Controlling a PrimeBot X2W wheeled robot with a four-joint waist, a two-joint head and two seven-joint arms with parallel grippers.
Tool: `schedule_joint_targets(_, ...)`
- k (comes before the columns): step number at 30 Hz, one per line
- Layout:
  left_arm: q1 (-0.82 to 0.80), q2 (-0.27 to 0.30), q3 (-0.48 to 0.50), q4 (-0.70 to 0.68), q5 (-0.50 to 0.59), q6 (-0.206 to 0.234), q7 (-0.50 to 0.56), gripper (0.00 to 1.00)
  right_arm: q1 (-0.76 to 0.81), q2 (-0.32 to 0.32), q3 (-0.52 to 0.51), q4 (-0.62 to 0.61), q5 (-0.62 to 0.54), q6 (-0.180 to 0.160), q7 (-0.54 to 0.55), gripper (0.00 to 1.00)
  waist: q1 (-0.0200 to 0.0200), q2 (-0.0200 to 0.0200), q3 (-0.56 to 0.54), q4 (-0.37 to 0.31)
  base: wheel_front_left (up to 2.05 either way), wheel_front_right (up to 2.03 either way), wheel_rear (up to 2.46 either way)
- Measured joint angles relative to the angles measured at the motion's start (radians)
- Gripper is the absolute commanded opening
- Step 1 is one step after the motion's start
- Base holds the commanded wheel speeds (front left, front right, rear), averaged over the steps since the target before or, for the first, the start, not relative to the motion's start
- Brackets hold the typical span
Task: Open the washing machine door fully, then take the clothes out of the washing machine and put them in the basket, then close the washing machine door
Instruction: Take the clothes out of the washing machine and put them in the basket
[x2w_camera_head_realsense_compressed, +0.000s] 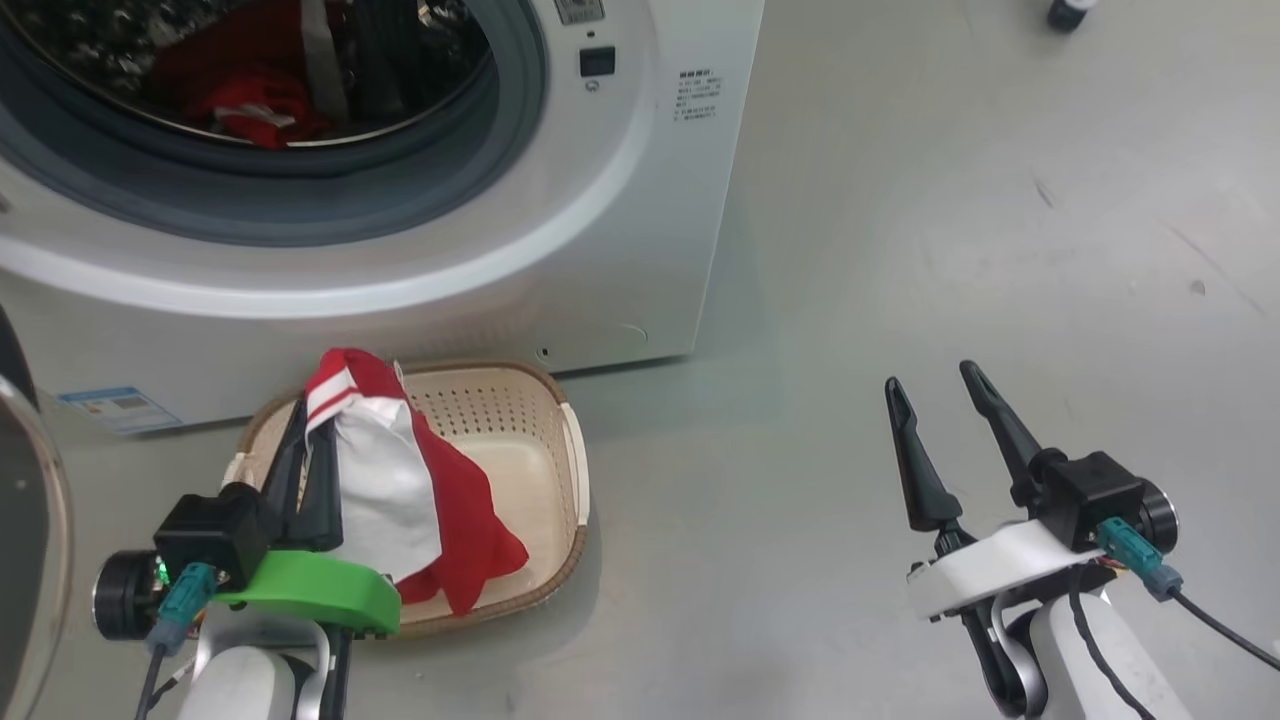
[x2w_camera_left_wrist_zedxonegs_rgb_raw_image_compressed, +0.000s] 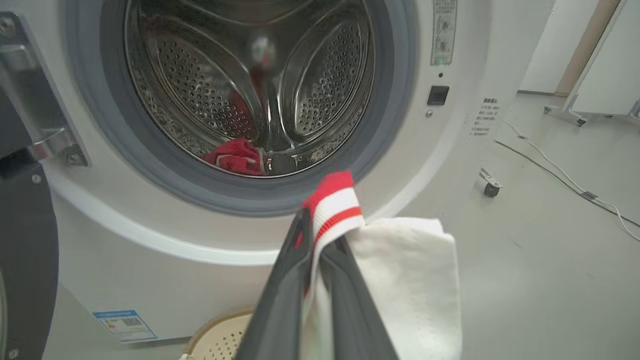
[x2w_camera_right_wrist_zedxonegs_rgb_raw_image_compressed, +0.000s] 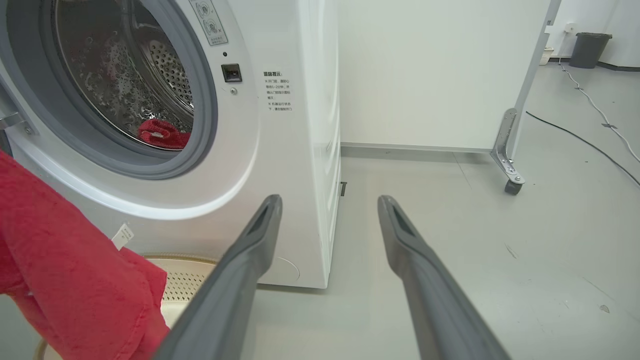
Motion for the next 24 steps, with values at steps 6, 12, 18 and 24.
schedule_joint_targets(6, -0.008, -0.001, -0.003, 0.103, -0.009, -0.006, 0.021, 0.0, -0.04, 0.0, 0.008, -0.026, 0.0, 0.001, 0.0, 1.0, 0.0, 0.0, 0.076, -0.017, 0.0, 0.0, 0.0)
schedule_joint_targets(12, -0.114, 0.007, 0.015, 0.184, -0.017, -0.015, 0.028, 0.0, -0.089, 0.0, 0.018, -0.055, 0.006, 0.002, 0.0, 1.0, 0.0, 0.0, 0.171, -0.044, 0.0, 0.0, 0.0)
schedule_joint_targets(18, -0.192, 0.024, 0.017, 0.272, -0.018, -0.03, 0.049, 0.0, -0.126, 0.0, 0.032, -0.073, 0.021, 0.001, 0.0, 1.0, 0.0, 0.0, 0.255, -0.069, 0.0, 0.0, 0.0)
schedule_joint_targets(24, -0.256, 0.033, 0.023, 0.374, -0.025, -0.036, 0.08, 0.0, -0.171, 0.0, 0.042, -0.098, 0.029, 0.001, 0.0, 1.0, 0.0, 0.0, 0.341, -0.092, 0.0, 0.0, 0.0)
